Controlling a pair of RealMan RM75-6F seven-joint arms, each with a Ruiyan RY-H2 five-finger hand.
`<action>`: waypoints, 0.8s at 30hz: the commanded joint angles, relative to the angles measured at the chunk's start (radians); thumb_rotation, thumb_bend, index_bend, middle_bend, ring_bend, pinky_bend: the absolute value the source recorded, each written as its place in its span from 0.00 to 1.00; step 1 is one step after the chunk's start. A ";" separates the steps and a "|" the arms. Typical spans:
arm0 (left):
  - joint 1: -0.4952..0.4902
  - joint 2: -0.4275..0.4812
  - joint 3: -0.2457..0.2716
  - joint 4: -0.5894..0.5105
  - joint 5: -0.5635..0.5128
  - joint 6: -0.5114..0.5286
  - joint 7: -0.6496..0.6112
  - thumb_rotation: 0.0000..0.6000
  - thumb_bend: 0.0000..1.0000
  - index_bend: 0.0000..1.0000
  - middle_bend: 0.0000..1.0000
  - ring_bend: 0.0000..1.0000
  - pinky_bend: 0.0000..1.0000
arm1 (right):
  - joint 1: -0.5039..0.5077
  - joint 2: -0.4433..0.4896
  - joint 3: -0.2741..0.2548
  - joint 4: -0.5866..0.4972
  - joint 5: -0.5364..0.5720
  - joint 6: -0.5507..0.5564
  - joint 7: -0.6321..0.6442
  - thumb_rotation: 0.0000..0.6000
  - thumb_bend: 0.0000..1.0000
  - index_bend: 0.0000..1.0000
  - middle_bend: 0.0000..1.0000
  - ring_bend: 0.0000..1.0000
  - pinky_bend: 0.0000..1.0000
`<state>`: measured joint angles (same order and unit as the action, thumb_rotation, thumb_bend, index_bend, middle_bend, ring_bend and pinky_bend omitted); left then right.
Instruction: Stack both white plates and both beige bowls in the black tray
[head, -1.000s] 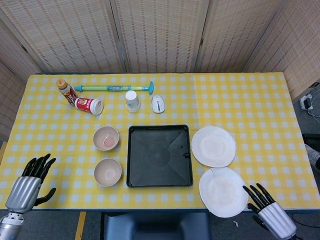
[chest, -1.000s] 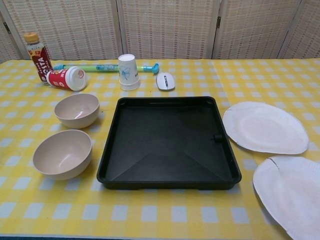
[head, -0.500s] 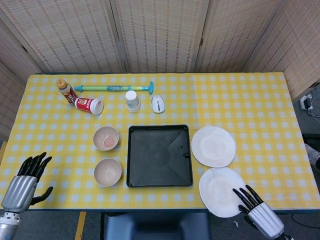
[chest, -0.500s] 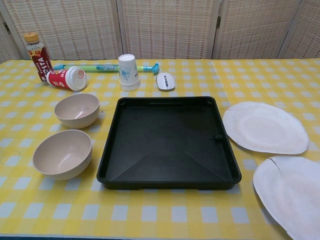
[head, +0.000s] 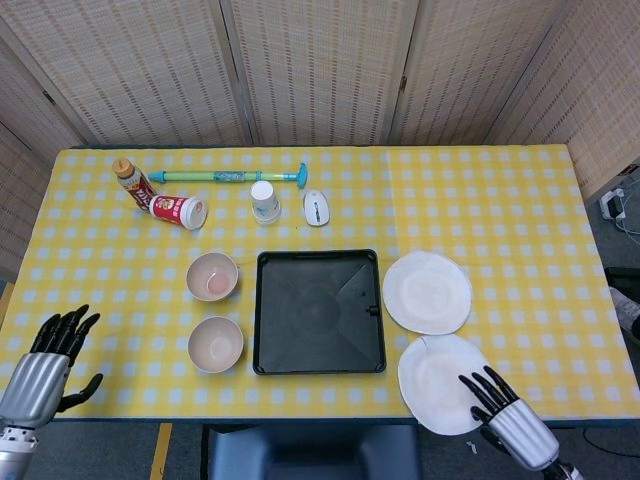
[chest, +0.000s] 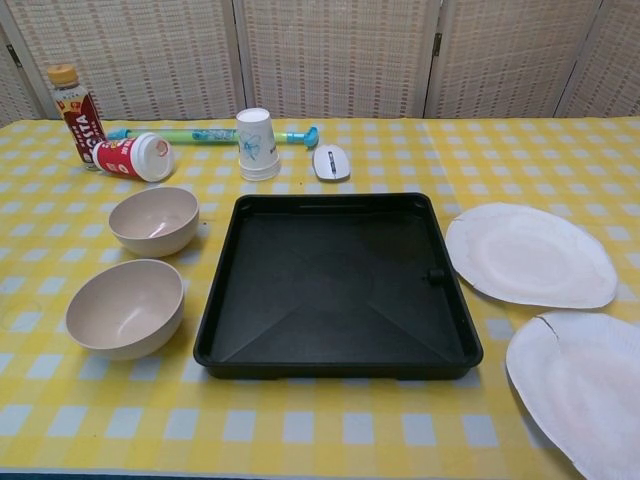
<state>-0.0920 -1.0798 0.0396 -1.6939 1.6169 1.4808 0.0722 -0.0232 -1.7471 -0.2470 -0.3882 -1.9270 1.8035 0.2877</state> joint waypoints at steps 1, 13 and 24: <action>0.003 0.001 0.000 0.000 -0.001 0.003 -0.001 1.00 0.35 0.00 0.02 0.00 0.00 | 0.011 -0.006 0.001 0.002 0.001 0.001 0.001 1.00 0.28 0.57 0.13 0.11 0.02; 0.018 0.011 -0.012 -0.001 -0.009 0.035 -0.033 1.00 0.35 0.00 0.02 0.00 0.00 | 0.050 -0.038 -0.009 0.027 0.001 -0.010 -0.008 1.00 0.47 0.66 0.19 0.17 0.08; 0.013 0.026 -0.008 -0.009 -0.010 0.017 -0.062 1.00 0.36 0.01 0.01 0.00 0.00 | 0.060 -0.048 -0.003 0.041 0.012 0.054 0.019 1.00 0.52 0.73 0.26 0.20 0.13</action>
<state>-0.0783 -1.0536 0.0311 -1.7030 1.6065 1.4976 0.0100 0.0364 -1.7951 -0.2530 -0.3490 -1.9175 1.8400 0.3022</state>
